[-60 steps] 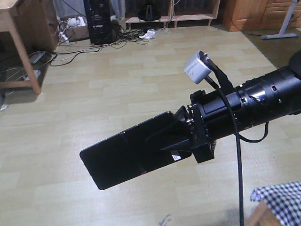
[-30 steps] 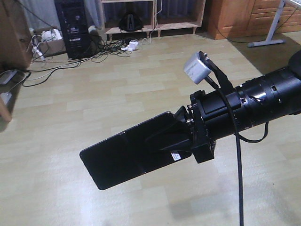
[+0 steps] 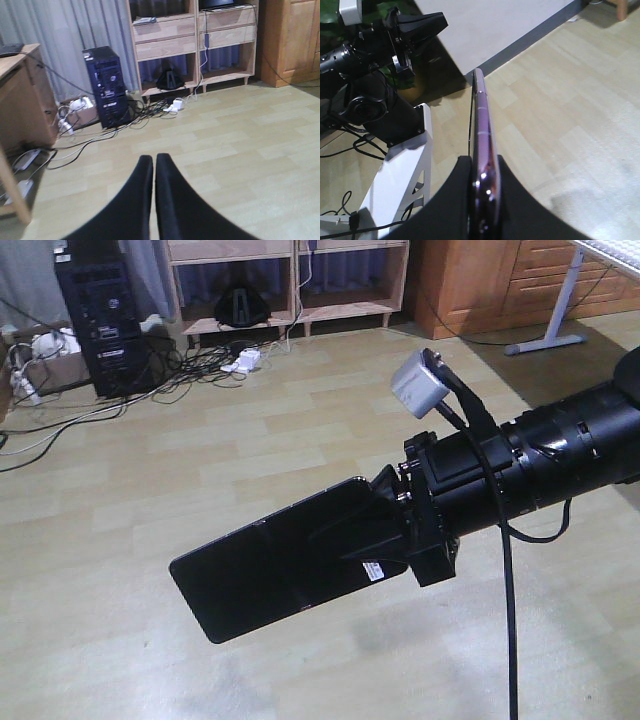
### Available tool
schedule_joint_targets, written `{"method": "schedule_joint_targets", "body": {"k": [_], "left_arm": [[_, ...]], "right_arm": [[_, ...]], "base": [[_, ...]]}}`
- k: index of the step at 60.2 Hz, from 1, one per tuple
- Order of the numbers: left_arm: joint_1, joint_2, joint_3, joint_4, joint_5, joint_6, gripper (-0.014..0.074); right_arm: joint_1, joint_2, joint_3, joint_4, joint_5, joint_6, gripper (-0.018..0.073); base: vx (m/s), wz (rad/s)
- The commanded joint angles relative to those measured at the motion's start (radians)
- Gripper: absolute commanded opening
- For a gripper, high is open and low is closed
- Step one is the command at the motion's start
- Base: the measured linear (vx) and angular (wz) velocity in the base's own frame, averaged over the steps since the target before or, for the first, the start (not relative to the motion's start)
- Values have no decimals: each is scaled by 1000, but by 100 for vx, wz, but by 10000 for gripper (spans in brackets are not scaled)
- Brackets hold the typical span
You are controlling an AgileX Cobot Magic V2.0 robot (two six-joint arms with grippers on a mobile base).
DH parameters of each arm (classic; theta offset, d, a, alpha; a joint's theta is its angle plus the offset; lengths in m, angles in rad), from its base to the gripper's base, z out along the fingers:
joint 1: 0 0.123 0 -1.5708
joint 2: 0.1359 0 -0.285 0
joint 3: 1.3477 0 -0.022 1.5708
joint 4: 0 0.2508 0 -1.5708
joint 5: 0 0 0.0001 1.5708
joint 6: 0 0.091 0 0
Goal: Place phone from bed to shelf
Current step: 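Hold the phone while the base drives to the wooden shelf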
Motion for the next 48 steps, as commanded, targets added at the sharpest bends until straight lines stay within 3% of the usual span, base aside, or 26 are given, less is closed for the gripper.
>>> {"method": "schedule_joint_targets", "body": {"k": [1,48], "left_arm": [[1,-10,-23,-9,-71,-6,1],[1,-10,-23,-9,-71,-6,1]], "right_arm": [[0,-33,-25,84,74,-4,-2],[0,-33,-25,85,74,-4,-2]], "base": [[49,-13],[50,-20]]}}
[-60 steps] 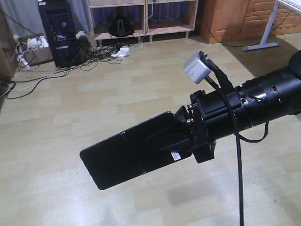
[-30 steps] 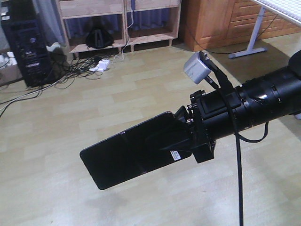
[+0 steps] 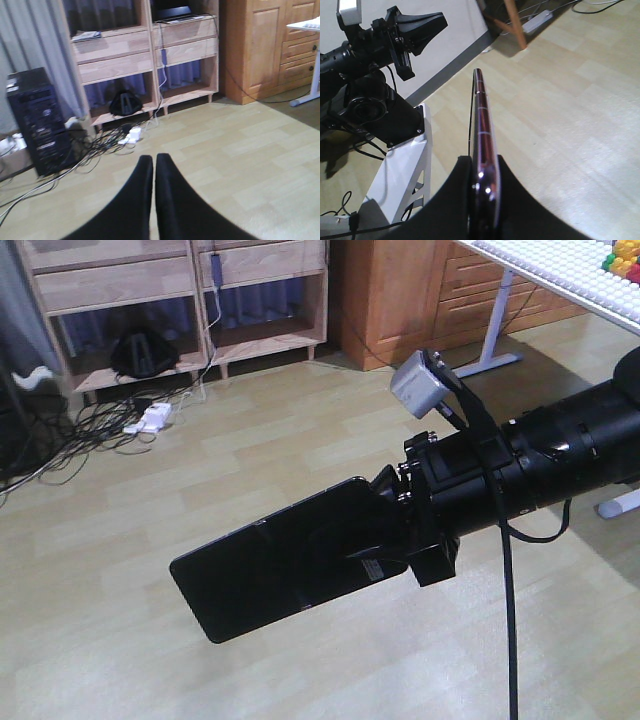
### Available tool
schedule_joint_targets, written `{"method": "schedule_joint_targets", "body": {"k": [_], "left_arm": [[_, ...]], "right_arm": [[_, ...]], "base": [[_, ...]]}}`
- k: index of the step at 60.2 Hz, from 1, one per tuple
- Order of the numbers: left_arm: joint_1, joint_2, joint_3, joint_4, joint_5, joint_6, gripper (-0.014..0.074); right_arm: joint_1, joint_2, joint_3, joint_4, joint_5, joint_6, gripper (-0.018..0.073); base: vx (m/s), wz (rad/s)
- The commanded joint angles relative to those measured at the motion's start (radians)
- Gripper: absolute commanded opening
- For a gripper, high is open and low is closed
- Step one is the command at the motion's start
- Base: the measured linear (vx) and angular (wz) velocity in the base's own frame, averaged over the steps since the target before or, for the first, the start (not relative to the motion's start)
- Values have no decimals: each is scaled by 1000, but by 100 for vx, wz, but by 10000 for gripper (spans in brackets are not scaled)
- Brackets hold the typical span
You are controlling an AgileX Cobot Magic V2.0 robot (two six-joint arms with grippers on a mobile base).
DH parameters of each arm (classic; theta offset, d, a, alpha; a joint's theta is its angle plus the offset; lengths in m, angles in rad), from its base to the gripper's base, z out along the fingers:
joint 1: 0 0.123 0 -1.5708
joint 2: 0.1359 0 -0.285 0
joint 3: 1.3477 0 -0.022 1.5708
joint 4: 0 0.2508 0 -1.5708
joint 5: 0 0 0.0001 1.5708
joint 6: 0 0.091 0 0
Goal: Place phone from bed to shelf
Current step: 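Hold the phone while the base drives to the wooden shelf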
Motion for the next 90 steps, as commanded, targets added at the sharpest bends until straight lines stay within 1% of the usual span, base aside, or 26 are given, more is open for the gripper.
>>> {"method": "schedule_joint_targets", "body": {"k": [1,90], "left_arm": [[1,-10,-23,-9,-71,-6,1],[1,-10,-23,-9,-71,-6,1]], "right_arm": [[0,-33,-25,85,75,-4,-2],[0,-33,-25,85,75,-4,-2]], "base": [[52,-19],[51,-10]]}}
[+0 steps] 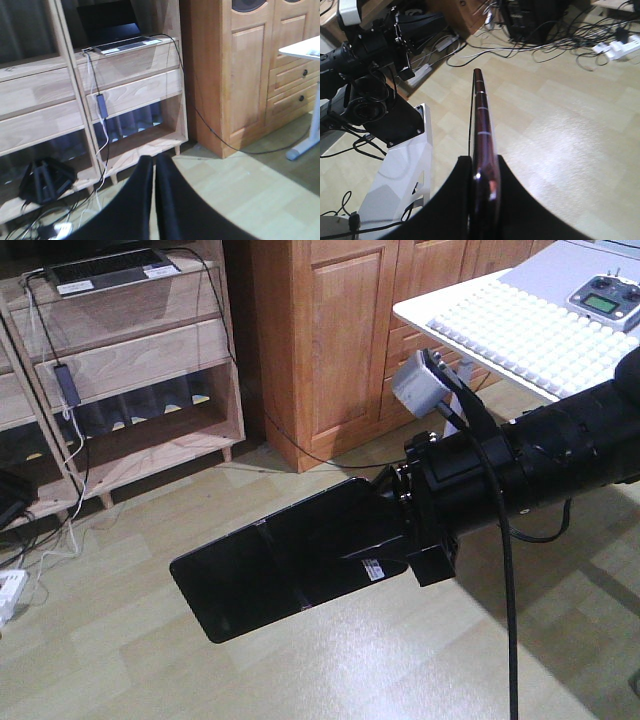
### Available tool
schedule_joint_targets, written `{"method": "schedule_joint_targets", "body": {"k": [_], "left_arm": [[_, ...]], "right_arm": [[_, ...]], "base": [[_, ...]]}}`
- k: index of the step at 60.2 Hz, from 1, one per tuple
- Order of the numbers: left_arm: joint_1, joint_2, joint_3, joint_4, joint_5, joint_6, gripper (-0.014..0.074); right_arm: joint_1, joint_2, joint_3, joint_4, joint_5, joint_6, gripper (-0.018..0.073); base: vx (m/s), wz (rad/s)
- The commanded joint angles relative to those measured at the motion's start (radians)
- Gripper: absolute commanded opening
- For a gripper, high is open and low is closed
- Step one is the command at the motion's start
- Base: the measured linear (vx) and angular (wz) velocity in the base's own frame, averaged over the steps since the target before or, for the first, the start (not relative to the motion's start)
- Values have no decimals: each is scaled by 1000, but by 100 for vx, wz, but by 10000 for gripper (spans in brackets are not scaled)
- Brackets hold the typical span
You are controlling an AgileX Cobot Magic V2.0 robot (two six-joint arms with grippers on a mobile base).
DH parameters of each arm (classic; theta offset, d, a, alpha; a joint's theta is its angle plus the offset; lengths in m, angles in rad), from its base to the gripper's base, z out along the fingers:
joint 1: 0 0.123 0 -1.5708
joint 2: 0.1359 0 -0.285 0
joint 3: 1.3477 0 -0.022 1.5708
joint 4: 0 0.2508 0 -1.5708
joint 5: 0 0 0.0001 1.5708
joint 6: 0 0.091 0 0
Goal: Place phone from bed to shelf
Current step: 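Hold the phone while the base drives to the wooden shelf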
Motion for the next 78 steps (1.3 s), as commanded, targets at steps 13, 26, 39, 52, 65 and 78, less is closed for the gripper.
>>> {"method": "schedule_joint_targets", "body": {"k": [13,26,39,52,65,78], "left_arm": [[1,-10,-23,-9,-71,-6,1],[1,-10,-23,-9,-71,-6,1],[1,-10,-23,-9,-71,-6,1],[1,-10,-23,-9,-71,-6,1],[1,-10,-23,-9,-71,-6,1],[1,-10,-23,-9,-71,-6,1]], "right_arm": [[0,-33,-25,85,75,-4,-2],[0,-33,-25,85,75,-4,-2],[0,-33,-25,85,75,-4,-2],[0,-33,-25,85,75,-4,-2],[0,-33,-25,85,75,-4,-2],[0,-33,-25,85,75,-4,-2]], "base": [[49,4],[50,14],[50,16],[49,15],[48,18],[45,29]]}}
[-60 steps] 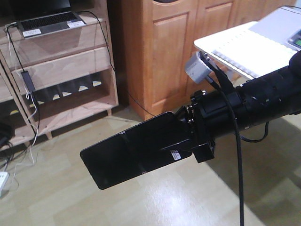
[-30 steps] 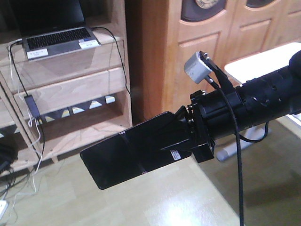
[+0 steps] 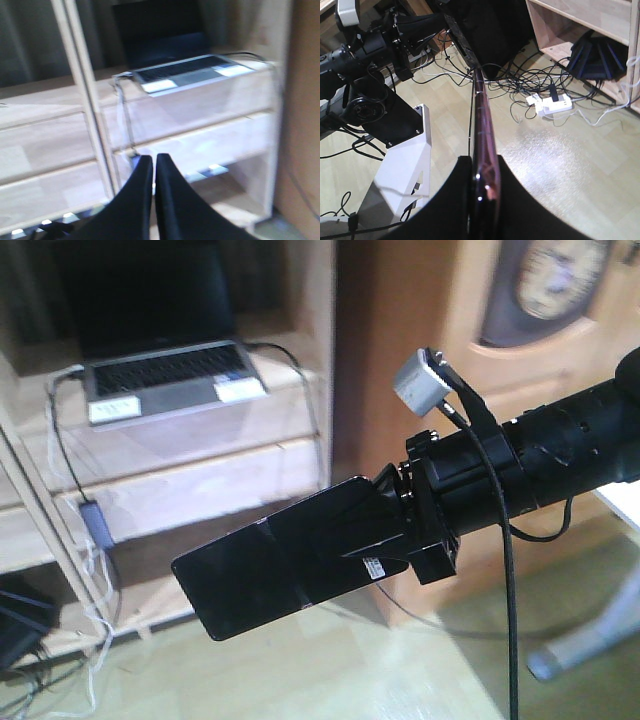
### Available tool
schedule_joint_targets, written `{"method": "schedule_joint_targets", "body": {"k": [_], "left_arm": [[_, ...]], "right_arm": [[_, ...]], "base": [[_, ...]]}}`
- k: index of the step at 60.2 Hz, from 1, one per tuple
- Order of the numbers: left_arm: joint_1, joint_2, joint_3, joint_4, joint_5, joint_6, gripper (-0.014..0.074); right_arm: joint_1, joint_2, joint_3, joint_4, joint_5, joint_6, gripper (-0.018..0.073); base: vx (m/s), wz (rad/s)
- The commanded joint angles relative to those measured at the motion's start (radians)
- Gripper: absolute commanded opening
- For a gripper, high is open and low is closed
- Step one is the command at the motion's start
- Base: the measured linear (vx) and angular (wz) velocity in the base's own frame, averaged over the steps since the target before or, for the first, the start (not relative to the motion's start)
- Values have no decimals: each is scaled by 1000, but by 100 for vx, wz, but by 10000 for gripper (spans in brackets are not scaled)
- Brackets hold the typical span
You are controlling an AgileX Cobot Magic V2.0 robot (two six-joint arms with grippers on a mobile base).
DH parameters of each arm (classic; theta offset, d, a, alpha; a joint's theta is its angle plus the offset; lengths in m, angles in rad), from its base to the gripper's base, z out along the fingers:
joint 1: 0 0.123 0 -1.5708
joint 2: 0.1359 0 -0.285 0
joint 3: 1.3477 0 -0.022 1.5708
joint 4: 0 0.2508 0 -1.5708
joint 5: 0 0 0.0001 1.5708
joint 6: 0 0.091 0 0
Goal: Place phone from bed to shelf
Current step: 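Hold the phone while the base drives to the wooden shelf, then raise the right gripper with the phone above the upper shelf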
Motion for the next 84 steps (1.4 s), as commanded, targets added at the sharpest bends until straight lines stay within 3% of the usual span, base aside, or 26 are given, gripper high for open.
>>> {"method": "schedule_joint_targets", "body": {"k": [1,46,84], "left_arm": [[1,-10,-23,-9,-71,-6,1],[1,-10,-23,-9,-71,-6,1],[1,-10,-23,-9,-71,-6,1]], "right_arm": [[0,-33,-25,85,76,-4,-2],[0,-33,-25,85,76,-4,-2],[0,-33,-25,85,75,-4,-2]], "base": [[43,33],[37,32],[21,7]]}}
